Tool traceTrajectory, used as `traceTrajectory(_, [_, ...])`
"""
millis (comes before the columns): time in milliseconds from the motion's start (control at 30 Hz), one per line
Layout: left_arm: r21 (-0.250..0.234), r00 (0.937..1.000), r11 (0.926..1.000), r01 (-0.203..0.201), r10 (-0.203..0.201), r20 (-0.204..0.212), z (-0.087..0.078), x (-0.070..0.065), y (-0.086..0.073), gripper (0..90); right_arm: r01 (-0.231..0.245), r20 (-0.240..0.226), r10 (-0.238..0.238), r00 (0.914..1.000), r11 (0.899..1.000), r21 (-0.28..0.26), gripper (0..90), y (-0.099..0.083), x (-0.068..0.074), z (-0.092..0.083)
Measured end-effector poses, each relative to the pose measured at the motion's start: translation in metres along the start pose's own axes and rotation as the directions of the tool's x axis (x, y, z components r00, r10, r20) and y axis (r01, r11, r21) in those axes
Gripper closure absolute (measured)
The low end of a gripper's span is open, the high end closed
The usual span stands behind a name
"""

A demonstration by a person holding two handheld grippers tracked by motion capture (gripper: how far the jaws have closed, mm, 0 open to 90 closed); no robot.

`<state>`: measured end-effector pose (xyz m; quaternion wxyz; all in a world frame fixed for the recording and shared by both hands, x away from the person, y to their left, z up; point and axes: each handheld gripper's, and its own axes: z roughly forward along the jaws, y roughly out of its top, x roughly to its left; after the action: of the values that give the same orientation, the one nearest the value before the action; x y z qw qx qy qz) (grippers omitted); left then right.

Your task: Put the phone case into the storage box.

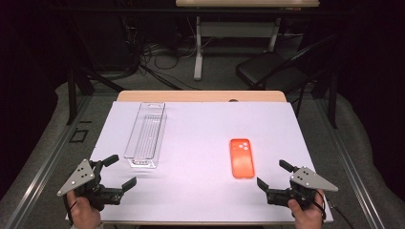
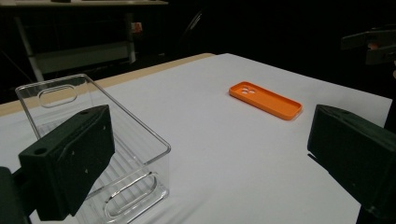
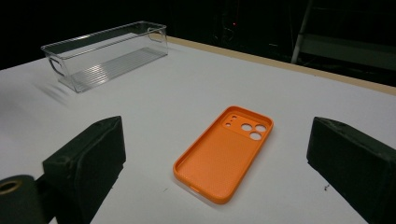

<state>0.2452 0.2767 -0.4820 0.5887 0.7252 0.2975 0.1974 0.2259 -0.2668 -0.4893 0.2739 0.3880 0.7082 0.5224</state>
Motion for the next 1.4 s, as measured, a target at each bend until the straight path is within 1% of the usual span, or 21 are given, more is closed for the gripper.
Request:
traceTrajectory(167, [0.004, 1.0, 1.0, -0.004, 0.004, -0.007, -0.001, 0.0, 0.0, 0.9, 0.002, 0.002, -0.002, 1.0, 1.0, 0.015, 4.1, -0.002, 0.0, 0.0])
traceTrajectory(367, [0.018, 1.0, 0.9998, -0.002, 0.002, -0.006, 0.0, 0.0, 0.001, 0.9, 0.003, -0.002, -0.003, 1.0, 0.999, 0.043, 4.0, -0.001, 0.001, 0.004])
traceTrajectory(400, [0.024, 1.0, 0.9997, 0.005, -0.005, -0.005, 0.001, 0.001, 0.001, 0.9, 0.004, -0.002, -0.003, 1.0, 0.998, 0.055, 4.0, -0.001, 0.001, 0.006])
traceTrajectory(500, [0.038, 0.9998, 0.9991, 0.019, -0.019, 0.0, 0.002, 0.002, 0.002, 0.9, -0.001, -0.004, 0.001, 1.0, 0.998, 0.067, 4.0, 0.0, 0.0, 0.009])
traceTrajectory(567, [0.055, 0.9996, 0.9982, 0.025, -0.025, -0.015, 0.004, 0.002, 0.003, 0.9, -0.001, -0.004, 0.001, 1.0, 0.997, 0.075, 4.0, 0.001, 0.0, 0.01])
traceTrajectory(600, [0.055, 0.9996, 0.9982, 0.025, -0.025, -0.015, 0.004, 0.002, 0.003, 0.9, -0.001, -0.005, 0.002, 1.0, 0.996, 0.085, 4.0, 0.002, 0.0, 0.011])
traceTrajectory(633, [0.073, 0.999, 0.9965, 0.04, -0.039, -0.02, 0.005, 0.003, 0.005, 0.9, -0.005, -0.004, 0.006, 1.0, 0.996, 0.091, 4.0, 0.004, 0.0, 0.012])
traceTrajectory(700, [0.073, 0.9986, 0.9961, 0.049, -0.047, -0.023, 0.005, 0.003, 0.006, 0.9, -0.006, -0.003, 0.007, 1.0, 0.995, 0.1, 4.0, 0.006, -0.001, 0.015])
traceTrajectory(733, [0.087, 0.9978, 0.9943, 0.062, -0.059, -0.028, 0.006, 0.005, 0.008, 0.9, -0.011, -0.005, 0.012, 0.9999, 0.994, 0.112, 4.0, 0.007, -0.001, 0.016])
traceTrajectory(833, [0.102, 0.9977, 0.9926, 0.065, -0.063, -0.026, 0.008, 0.008, 0.012, 0.9, -0.013, -0.005, 0.013, 0.9999, 0.991, 0.136, 3.7, 0.01, 0.0, 0.021])
traceTrajectory(967, [0.126, 0.9971, 0.9893, 0.073, -0.07, -0.028, 0.011, 0.013, 0.019, 0.8, -0.01, -0.003, 0.01, 0.9999, 0.979, 0.205, 1.3, 0.015, 0.003, 0.028])
traceTrajectory(1033, [0.14, 0.9946, 0.9848, 0.103, -0.103, -0.005, 0.012, 0.017, 0.023, 0.8, -0.016, -0.007, 0.018, 0.9998, 0.973, 0.231, 1.3, 0.018, 0.003, 0.03])
traceTrajectory(1067, [0.137, 0.9941, 0.9847, 0.108, -0.108, -0.002, 0.013, 0.018, 0.024, 0.8, -0.019, -0.011, 0.022, 0.9997, 0.969, 0.244, 1.2, 0.02, 0.003, 0.032])
traceTrajectory(1133, [0.151, 0.9941, 0.9826, 0.109, -0.108, -0.016, 0.015, 0.02, 0.028, 0.6, -0.022, -0.016, 0.027, 0.9995, 0.966, 0.258, 1.1, 0.022, 0.003, 0.034])
traceTrajectory(1167, [0.151, 0.9941, 0.9826, 0.109, -0.108, -0.016, 0.015, 0.02, 0.028, 0.6, -0.022, -0.019, 0.029, 0.9994, 0.963, 0.269, 1.0, 0.024, 0.002, 0.035])
traceTrajectory(1200, [0.16, 0.9925, 0.9795, 0.122, -0.121, -0.02, 0.016, 0.024, 0.031, 0.3, -0.026, -0.02, 0.032, 0.9993, 0.961, 0.275, 0.7, 0.024, 0.002, 0.036])
traceTrajectory(1233, [0.161, 0.9913, 0.9782, 0.132, -0.129, -0.025, 0.018, 0.026, 0.032, 0.3, -0.03, -0.019, 0.037, 0.9991, 0.959, 0.282, 0.6, 0.025, 0.001, 0.038])
traceTrajectory(1267, [0.162, 0.9899, 0.9765, 0.142, -0.138, -0.032, 0.019, 0.028, 0.033, 0.3, -0.035, -0.02, 0.043, 0.9989, 0.954, 0.296, 0.6, 0.026, 0.0, 0.039])
traceTrajectory(1333, [0.168, 0.9867, 0.9723, 0.162, -0.16, -0.029, 0.021, 0.032, 0.035, 0.3, -0.052, -0.025, 0.063, 0.9977, 0.945, 0.323, 0.4, 0.026, -0.002, 0.042])
traceTrajectory(1367, [0.175, 0.9839, 0.9682, 0.179, -0.177, -0.026, 0.023, 0.034, 0.036, 0.4, -0.062, -0.026, 0.075, 0.9969, 0.939, 0.339, 0.3, 0.026, -0.003, 0.043])
traceTrajectory(1400, [0.185, 0.9813, 0.9639, 0.192, -0.191, -0.019, 0.025, 0.036, 0.037, 0.4, -0.068, -0.027, 0.082, 0.9963, 0.936, 0.345, 0.3, 0.026, -0.005, 0.044])
